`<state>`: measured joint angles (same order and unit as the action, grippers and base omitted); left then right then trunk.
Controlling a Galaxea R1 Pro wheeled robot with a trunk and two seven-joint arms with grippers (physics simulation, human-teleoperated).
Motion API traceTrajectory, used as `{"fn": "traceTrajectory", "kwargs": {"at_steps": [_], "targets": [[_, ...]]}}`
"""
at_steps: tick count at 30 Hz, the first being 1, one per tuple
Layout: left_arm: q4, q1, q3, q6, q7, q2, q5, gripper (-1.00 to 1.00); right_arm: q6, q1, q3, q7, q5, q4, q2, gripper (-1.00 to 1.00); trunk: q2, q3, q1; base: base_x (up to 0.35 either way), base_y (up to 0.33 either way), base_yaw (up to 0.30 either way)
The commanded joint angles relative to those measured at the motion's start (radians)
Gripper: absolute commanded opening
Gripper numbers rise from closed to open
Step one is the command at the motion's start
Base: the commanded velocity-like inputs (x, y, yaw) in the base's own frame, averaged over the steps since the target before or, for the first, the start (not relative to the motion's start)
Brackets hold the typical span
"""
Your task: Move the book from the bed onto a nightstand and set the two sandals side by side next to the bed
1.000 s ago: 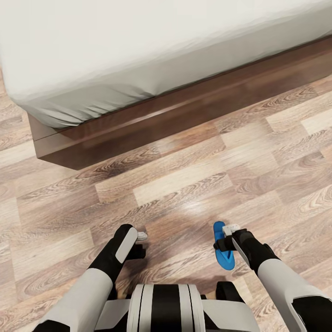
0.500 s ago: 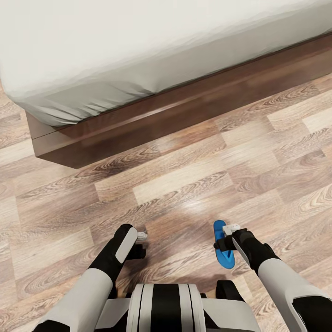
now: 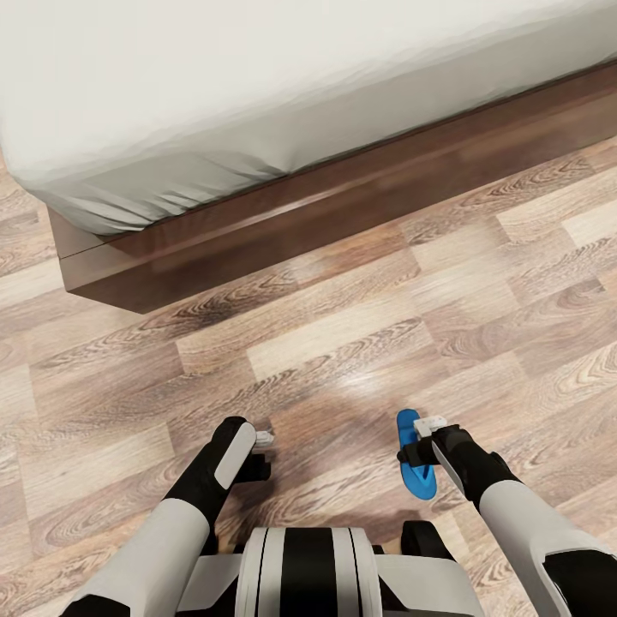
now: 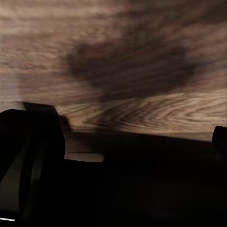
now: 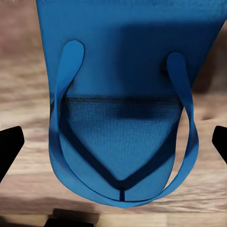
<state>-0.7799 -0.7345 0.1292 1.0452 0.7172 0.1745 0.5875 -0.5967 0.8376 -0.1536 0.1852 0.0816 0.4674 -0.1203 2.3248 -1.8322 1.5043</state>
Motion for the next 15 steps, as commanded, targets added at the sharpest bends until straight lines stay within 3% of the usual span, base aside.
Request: {"fn": "traceTrajectory", "kwargs": {"at_steps": [1, 15], "targets": [[-0.001, 0.000, 0.001, 0.002, 0.010, 0.000, 0.009, 1.00, -0.004, 0.000, -0.004, 0.006, 0.009, 0.002, -0.001, 1.00, 0.000, 0.000, 0.000, 0.000, 0.000, 0.000], [-0.001, 0.000, 0.001, 0.002, 0.010, 0.000, 0.009, 1.00, 0.003, 0.000, -0.003, 0.003, 0.009, 0.001, -0.001, 1.00, 0.000, 0.000, 0.000, 0.000, 0.000, 0.000]]}}
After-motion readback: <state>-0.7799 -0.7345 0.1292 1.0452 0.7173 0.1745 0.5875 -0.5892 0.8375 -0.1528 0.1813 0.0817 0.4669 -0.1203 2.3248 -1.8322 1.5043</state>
